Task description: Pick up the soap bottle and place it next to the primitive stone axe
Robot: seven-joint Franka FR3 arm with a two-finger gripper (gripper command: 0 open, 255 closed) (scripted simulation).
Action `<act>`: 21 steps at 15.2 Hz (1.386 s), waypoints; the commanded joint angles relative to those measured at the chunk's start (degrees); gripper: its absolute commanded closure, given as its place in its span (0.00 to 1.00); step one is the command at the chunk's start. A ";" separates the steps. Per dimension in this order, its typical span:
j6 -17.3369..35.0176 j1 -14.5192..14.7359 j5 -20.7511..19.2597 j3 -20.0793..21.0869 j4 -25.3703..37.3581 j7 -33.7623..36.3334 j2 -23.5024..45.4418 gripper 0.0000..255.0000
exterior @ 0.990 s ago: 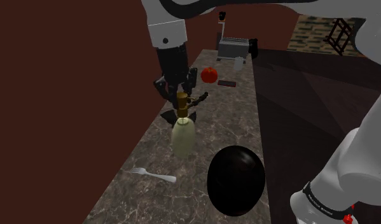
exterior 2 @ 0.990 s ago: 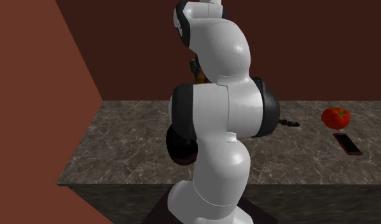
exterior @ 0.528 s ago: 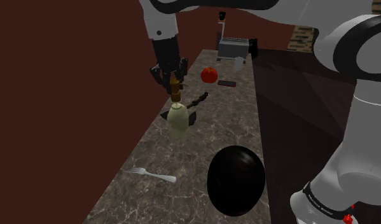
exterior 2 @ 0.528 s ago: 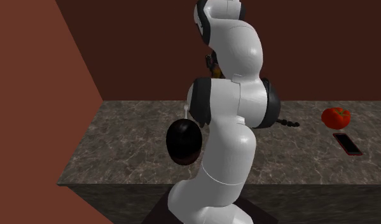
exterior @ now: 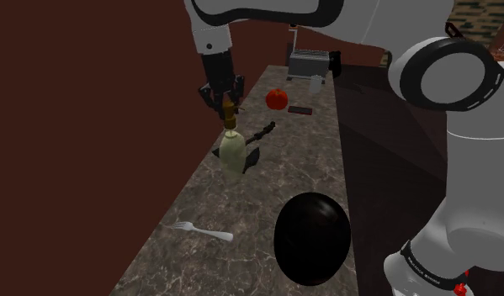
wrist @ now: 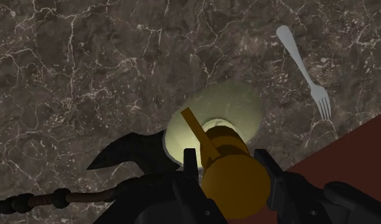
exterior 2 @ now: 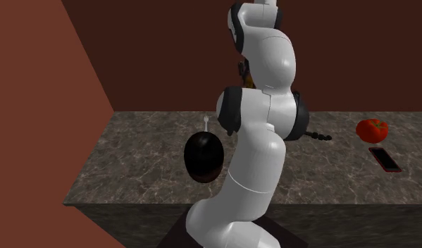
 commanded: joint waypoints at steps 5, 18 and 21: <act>5.74 -1.27 0.65 0.02 -7.51 -0.17 -1.85 1.00; 13.08 -2.34 1.02 -0.08 -16.03 -0.26 -3.02 1.00; 13.08 -2.34 1.02 -0.08 -16.03 -0.26 -3.02 1.00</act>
